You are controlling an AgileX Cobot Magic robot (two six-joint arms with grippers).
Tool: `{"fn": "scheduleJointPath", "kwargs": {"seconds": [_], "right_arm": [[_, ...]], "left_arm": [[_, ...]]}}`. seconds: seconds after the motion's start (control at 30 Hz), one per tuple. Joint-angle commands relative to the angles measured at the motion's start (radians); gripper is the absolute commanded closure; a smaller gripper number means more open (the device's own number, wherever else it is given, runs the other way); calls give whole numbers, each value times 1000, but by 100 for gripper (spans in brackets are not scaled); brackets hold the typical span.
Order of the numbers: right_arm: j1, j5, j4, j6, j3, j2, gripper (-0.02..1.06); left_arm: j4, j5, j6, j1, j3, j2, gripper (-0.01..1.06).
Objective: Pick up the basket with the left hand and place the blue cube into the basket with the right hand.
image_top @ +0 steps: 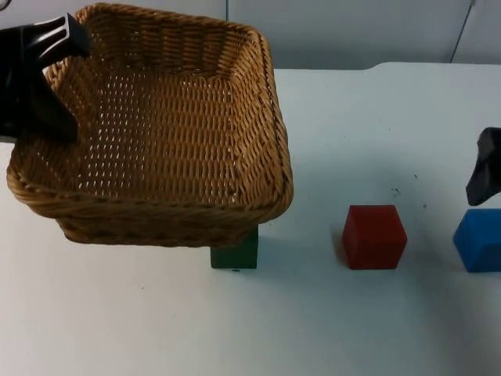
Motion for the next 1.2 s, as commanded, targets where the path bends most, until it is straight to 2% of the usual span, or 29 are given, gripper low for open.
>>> {"fn": "scheduleJointPath", "kwargs": {"seconds": [0.0, 0.5, 0.57, 0.63, 0.67, 0.8, 0.83, 0.87, 0.93, 0.97, 1.0, 1.13, 1.17], "right_arm": [[3, -26, -2, 5, -7, 24, 6], [3, -156, 2, 23, -7, 210, 6], [3, -163, 2, 23, -7, 229, 9], [3, -163, 2, 23, -7, 238, 19], [3, -163, 2, 23, -7, 238, 19], [3, -171, 0, 29, -7, 242, 48], [3, -171, 0, 29, -7, 242, 48], [3, -173, 0, 29, -7, 242, 52], [3, -173, -2, 29, -7, 242, 63], [3, -173, -4, 29, -7, 242, 72], [3, -173, -4, 29, -7, 242, 72], [3, -173, -4, 29, -7, 242, 102], [3, -173, -4, 29, -7, 242, 102]], "left_arm": [[-32, -15, 3, 5, 1, -14, 105], [-49, -21, 3, 5, 1, -14, 105], [-49, -21, 3, 5, 1, -14, 105], [-49, -21, 3, 5, 1, -14, 105], [-49, -21, 3, 5, 1, -14, 105], [-49, -19, 3, 5, 1, -14, 105], [-49, -19, 3, 5, 1, -14, 105], [-49, -19, 3, 5, 1, -14, 105], [-49, -19, 3, 5, 1, -14, 105], [-49, -19, 3, 5, 1, -14, 105], [-49, -19, 3, 5, 1, -14, 105], [-57, -19, 3, 5, 1, -14, 105], [-57, -19, 3, 5, 1, -14, 105]]}}
